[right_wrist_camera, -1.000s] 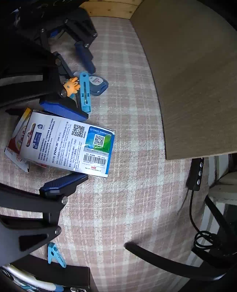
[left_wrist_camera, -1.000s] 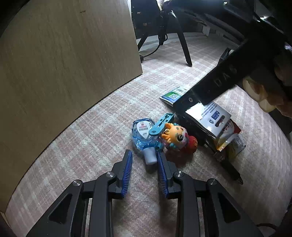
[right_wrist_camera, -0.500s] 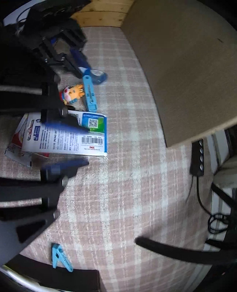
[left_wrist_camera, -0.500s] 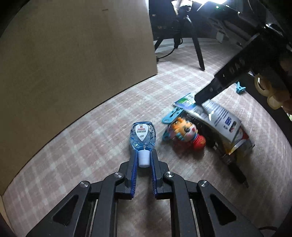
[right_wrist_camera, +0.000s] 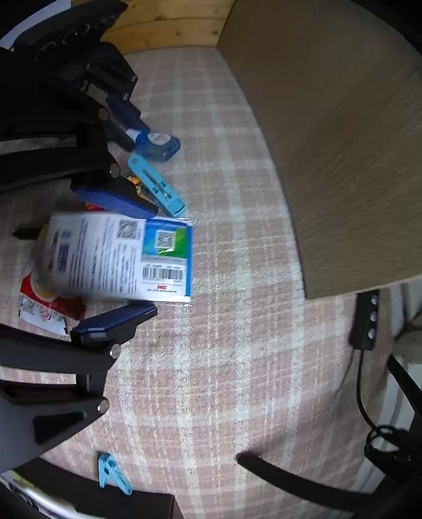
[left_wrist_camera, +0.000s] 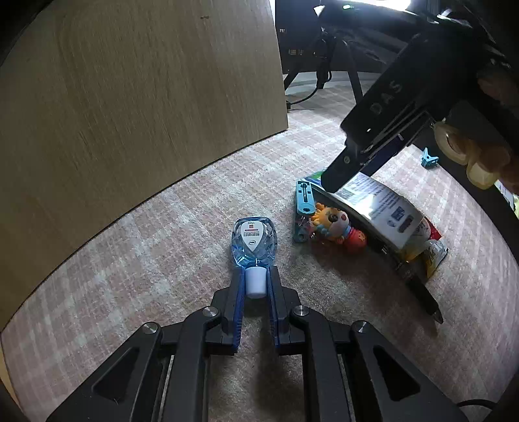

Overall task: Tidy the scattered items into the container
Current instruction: 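Grasp white card package with right gripper while left gripper grasps small blue bottle, then lift card package and blue bottle and carry them toward black tray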

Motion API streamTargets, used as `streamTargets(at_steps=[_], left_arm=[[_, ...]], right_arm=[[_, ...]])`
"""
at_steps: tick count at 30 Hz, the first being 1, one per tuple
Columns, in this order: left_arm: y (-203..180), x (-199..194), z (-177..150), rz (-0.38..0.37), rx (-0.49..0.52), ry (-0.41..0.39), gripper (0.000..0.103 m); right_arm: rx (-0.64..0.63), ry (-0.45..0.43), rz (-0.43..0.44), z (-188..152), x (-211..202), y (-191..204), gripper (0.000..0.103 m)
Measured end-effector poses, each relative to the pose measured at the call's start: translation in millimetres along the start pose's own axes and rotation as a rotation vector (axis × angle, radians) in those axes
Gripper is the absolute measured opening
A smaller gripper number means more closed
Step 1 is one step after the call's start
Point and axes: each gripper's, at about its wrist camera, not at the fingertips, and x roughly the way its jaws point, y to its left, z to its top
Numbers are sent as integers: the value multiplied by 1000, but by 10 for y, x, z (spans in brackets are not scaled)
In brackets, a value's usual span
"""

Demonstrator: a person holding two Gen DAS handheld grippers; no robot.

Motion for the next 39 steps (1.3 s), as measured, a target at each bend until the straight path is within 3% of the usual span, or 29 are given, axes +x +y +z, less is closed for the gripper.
streamTargets(at_steps=[5,8,11,14,20,22,26,30,35,39], left_arm=[[42,-33,-14,6,-13,-5,12],[56,-41,-28,5,-19,-8,12],[64,-56,-42,3,-28,-12,12],[83,-105,-54,2,-45,-24,12],[108,-309,-64,-1,-92,-66,12],[62,-334,-24,10,-92,-82,12],[-25,-391,54,13,-95,-108,12],[-124,-512,45,9,-102,-127,12],[-253,-633,213,-6,-95,-163,12],[-524,-914,344,-31,-66,-200,12]], right_arm=[[-95,20,-66,-8,25,163,54],[-100,10,-91,-110,19,362,61],[-140,-27,-162,-71,-27,635,54],[-142,-37,-153,-376,-77,848,53],[-57,-102,-38,-489,-324,582,53],[-36,-122,15,-433,-365,98,53],[31,-148,148,-532,-523,-234,53],[49,-181,172,-487,-721,-635,53],[38,-278,171,-704,-1212,-690,53],[92,-359,197,-875,-1289,-868,53]])
